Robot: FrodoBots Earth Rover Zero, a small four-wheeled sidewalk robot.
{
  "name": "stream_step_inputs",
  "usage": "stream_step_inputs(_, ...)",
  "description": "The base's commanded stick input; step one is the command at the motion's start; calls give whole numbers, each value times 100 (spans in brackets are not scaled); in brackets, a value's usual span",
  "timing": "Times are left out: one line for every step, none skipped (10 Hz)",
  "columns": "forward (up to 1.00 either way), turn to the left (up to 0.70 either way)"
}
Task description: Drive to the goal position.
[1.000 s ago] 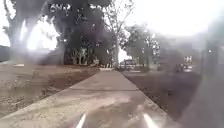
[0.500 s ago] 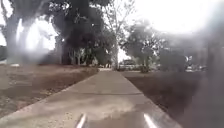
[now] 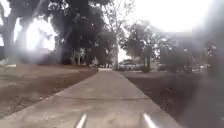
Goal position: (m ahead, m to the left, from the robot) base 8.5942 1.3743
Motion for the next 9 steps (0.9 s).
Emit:
stream_step_inputs(70, 0)
stream_step_inputs(70, 0)
stream_step_inputs(70, 0)
stream_step_inputs(70, 0)
stream_step_inputs(70, 0)
stream_step_inputs(70, 0)
stream_step_inputs(70, 0)
stream_step_inputs(70, 0)
stream_step_inputs(70, 0)
